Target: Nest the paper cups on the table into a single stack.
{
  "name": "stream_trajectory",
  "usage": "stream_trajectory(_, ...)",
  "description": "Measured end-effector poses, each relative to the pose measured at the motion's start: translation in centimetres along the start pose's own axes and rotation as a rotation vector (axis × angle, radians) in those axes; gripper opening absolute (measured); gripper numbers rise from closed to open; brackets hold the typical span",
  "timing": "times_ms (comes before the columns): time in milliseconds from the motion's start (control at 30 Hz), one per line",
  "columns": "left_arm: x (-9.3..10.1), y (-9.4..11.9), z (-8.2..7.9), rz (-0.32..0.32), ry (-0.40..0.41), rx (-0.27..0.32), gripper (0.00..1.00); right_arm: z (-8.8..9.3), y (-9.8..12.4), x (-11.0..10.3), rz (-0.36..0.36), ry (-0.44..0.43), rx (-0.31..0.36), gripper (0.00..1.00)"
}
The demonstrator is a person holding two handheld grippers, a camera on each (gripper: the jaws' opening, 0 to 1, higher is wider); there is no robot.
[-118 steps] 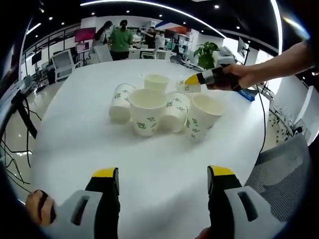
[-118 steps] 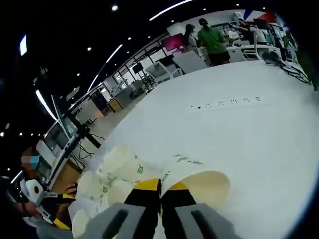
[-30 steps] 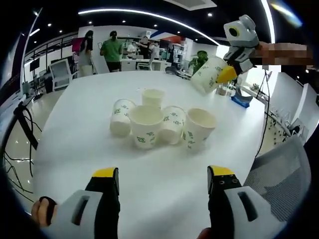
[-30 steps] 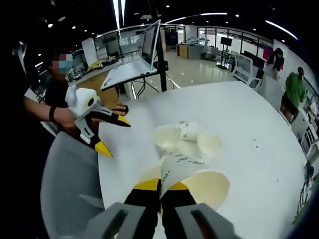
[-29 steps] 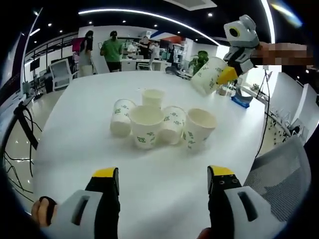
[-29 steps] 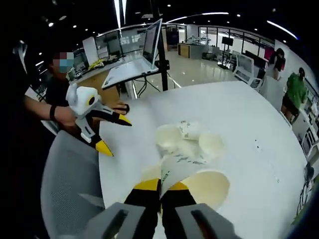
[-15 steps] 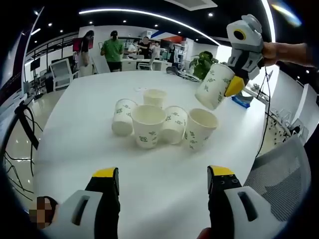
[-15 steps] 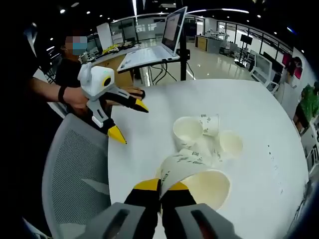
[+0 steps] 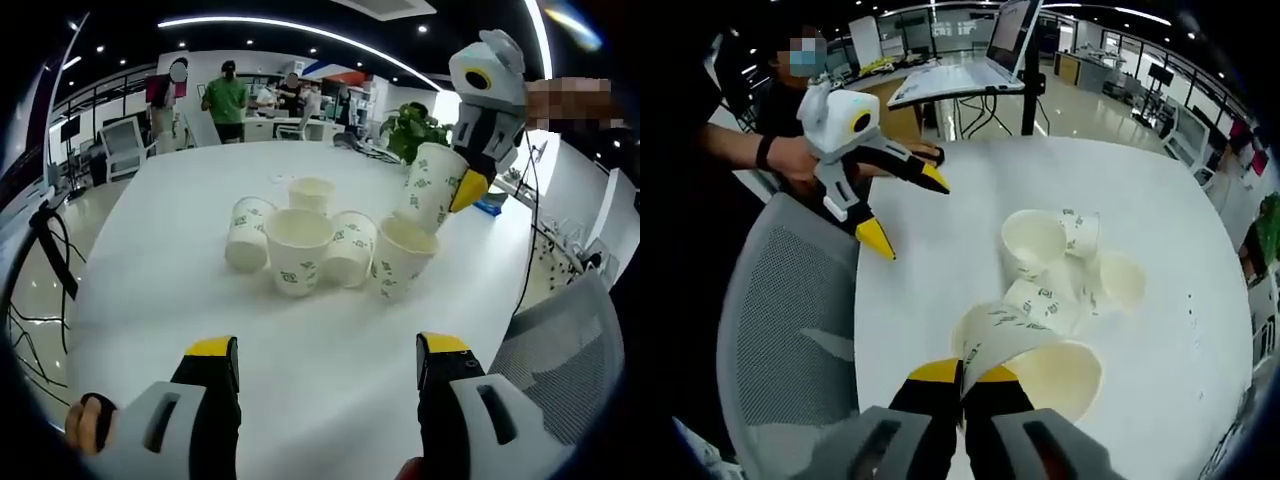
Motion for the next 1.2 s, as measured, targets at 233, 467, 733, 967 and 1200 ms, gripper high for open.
stream_trajectory(233,-0.1,0.1,0.1,-0.004,0.003,0.0,0.71,0.0,-1.0,0.3,-0.005,-0.007,-0.055,0.0)
stream_trajectory(467,-0.2,0.0,0.1,-0.003,0.004,-0.002,0.71,-0.9,-1.6,0.1,-0.027,0.039,-0.102,0.0)
stream_trajectory(733,-0.6,0.1,0.5,-0.004,0.01,-0.002,0.71,-1.6,-2.5,0.2,-0.032,0.072,-0.158,0.0)
stream_trajectory(967,-0.8,0.3,0.6,-0.009,0.014,-0.004,0.71,-1.4,-2.8,0.5,-0.036,0.056,-0.164,0.0)
stream_trajectory(1200,-0.8,0.2,0.6,-0.007,0.013,-0.005,0.71,-1.5,-2.9,0.3,-0.037,0.045,-0.161,0.0)
Point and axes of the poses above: the point that each gripper's makers call its tool centre point, and the gripper's own axes: y roughly backward along the fingers, x roughly to its right, z roughly out of its underside, the point moved 9 cm from there along y, roughly backward along the fingers, and after that the axes turned 2 degrees about z, right-handed, at the moved point
